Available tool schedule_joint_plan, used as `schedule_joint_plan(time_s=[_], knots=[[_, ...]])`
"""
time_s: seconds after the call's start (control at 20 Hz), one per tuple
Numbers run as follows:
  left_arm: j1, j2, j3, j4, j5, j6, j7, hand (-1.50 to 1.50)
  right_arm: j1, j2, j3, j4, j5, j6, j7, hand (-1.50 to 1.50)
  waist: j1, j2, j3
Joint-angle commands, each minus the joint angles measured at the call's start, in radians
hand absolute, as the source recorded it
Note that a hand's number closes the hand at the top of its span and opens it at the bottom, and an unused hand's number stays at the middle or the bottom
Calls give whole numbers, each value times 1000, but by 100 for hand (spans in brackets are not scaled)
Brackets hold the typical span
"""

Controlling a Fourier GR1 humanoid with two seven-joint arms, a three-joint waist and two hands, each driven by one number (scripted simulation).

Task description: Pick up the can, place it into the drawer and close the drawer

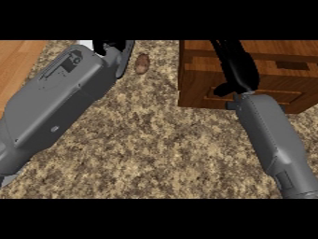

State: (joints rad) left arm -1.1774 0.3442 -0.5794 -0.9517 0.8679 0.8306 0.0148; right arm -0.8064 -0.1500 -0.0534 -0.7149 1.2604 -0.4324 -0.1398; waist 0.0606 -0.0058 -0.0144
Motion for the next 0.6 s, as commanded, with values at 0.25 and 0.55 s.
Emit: schedule_joint_plan(time_s=[0.25, 0.55], knots=[[92, 28, 3, -107, -36, 17, 17, -150, -137, -2, -78, 265, 12, -179, 6, -150, 5, 22, 16], [95, 100, 6, -165, -48, -31, 70, -150, -254, -56, -121, 387, 12, -222, -2, -150, 28, 30, 16]])
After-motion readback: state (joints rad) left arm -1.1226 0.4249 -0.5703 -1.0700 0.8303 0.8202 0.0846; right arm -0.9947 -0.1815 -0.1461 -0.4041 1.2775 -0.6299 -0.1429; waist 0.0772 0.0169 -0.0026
